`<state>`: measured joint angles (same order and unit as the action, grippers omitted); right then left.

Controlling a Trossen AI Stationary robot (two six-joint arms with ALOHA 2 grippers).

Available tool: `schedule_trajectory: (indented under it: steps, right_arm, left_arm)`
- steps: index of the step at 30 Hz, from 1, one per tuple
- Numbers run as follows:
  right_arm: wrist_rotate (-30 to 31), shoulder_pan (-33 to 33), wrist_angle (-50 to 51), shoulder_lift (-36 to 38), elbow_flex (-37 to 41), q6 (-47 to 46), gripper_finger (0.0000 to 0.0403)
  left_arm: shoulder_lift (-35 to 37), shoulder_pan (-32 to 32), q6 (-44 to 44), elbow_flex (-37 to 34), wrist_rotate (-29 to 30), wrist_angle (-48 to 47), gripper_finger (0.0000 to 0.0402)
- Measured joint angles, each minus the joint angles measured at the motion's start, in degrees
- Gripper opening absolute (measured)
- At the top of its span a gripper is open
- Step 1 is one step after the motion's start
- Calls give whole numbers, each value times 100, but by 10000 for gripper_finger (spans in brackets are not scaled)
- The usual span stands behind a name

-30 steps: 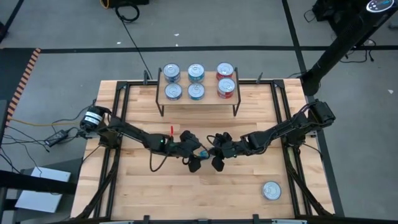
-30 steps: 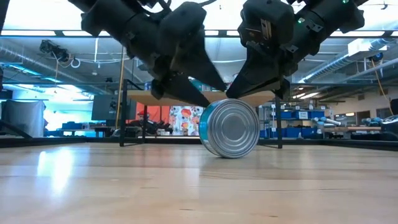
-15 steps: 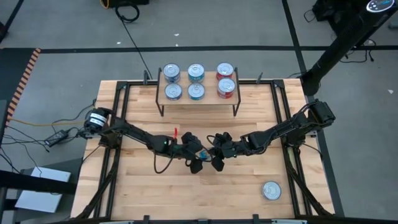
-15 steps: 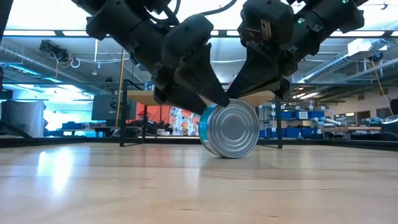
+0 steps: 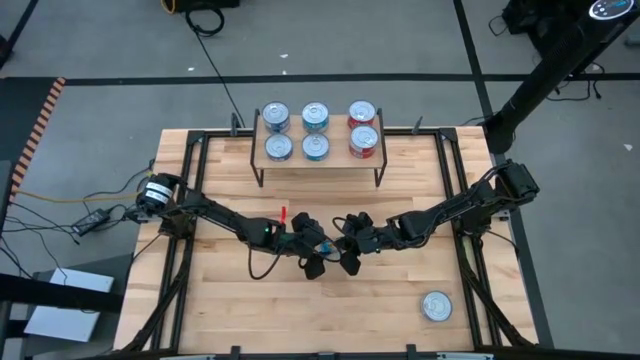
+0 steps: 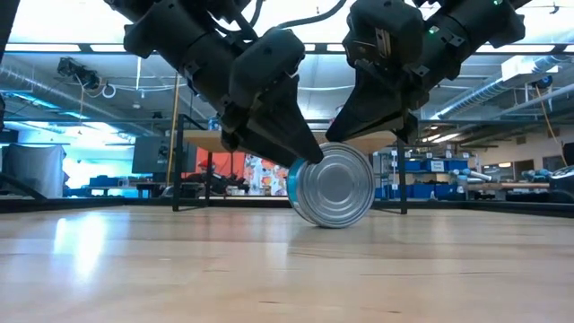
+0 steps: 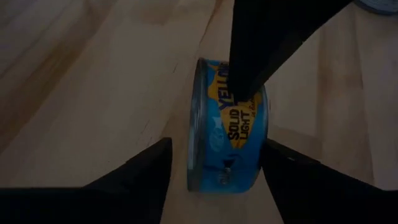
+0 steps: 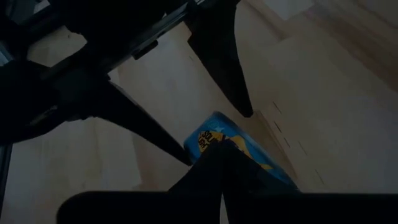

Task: Stack canned seafood by type on shelf
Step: Stack the yellow-blue tuna can on top of the yellow-blue tuna can on the shelf

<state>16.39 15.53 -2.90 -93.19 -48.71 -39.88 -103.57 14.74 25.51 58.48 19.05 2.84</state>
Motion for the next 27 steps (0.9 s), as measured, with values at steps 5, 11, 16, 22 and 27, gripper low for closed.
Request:
schedule_trajectory:
  steps: [5, 11, 16, 22, 27]
  right_arm:
    - [2, 0, -1, 0, 0, 0, 11]
    - [4, 0, -4, 2, -2, 0, 11]
    - [-6, -2, -107, 4, -2, 10, 11]
    - [-16, 6, -208, 186, -2, 111, 11]
    - [230, 100, -43, 703, -1, 361, 11]
  left_arm:
    - [0, 0, -115, 0, 0, 5, 212]
    - [0, 0, -132, 0, 0, 6, 171]
    - [0, 0, -148, 0, -75, 10, 157]
    - [0, 0, -457, 416, -62, -822, 156]
    - [6, 0, -973, 1094, 364, -1902, 154]
